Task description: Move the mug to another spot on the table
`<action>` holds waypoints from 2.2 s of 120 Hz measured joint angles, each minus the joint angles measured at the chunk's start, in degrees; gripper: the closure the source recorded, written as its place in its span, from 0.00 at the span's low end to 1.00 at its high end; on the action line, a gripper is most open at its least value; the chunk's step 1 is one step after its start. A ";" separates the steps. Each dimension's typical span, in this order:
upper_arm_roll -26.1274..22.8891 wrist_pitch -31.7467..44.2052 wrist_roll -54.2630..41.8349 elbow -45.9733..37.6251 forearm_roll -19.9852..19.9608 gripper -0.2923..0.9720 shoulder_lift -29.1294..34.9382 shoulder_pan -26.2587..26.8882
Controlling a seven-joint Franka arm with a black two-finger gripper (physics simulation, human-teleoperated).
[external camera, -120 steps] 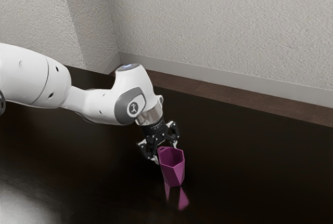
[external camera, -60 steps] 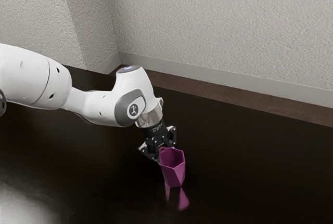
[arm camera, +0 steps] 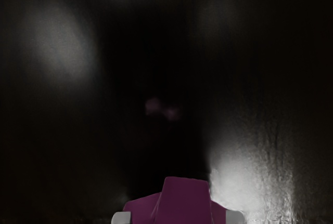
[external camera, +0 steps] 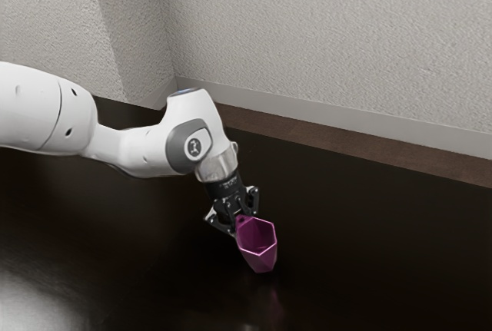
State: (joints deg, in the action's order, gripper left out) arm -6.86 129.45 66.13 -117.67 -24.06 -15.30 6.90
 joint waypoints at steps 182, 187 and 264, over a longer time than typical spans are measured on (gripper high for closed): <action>19.60 -15.54 -17.01 6.75 -12.94 0.83 -9.07 -9.29; 19.86 -15.69 -17.42 6.79 -12.98 0.84 -9.27 -9.44; 20.28 -16.08 -22.47 6.34 -17.53 0.31 -10.13 -9.72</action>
State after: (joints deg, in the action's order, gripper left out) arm 13.42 113.38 43.65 -111.34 -41.59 -25.42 -2.82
